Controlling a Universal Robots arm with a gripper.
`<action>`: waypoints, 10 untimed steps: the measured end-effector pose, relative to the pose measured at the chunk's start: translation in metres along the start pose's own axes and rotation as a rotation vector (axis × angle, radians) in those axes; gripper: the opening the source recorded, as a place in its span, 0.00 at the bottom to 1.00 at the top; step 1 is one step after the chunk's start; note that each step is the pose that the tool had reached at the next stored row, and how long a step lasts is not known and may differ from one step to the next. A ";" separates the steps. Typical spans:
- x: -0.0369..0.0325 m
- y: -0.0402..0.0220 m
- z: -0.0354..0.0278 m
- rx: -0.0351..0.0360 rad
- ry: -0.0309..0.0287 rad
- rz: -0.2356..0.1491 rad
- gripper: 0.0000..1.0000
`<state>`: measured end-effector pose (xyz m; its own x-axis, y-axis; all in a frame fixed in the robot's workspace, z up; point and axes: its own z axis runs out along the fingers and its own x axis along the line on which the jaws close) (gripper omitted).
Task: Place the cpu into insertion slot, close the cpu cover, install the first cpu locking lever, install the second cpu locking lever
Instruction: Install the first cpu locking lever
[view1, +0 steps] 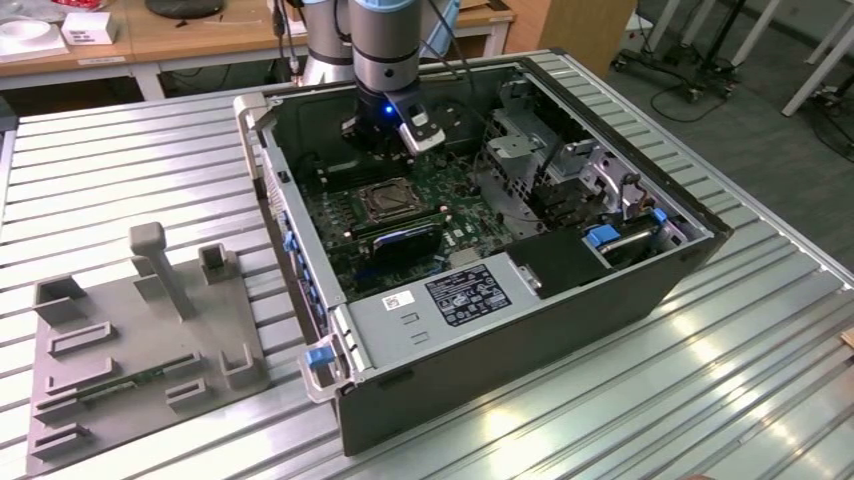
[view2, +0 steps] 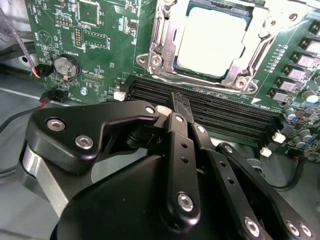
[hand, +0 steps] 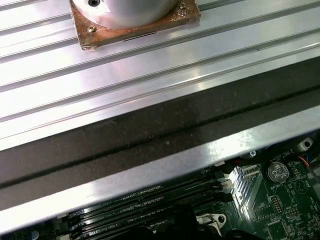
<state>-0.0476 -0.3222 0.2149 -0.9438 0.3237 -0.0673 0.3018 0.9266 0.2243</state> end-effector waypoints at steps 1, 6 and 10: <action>0.0000 0.0000 0.0000 0.0000 0.0000 0.000 0.11; -0.0001 -0.0001 -0.0001 0.0129 -0.0013 -0.014 0.11; -0.0001 -0.0001 -0.0001 0.0304 0.0021 -0.051 0.11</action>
<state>-0.0476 -0.3223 0.2150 -0.9582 0.2758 -0.0758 0.2575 0.9472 0.1910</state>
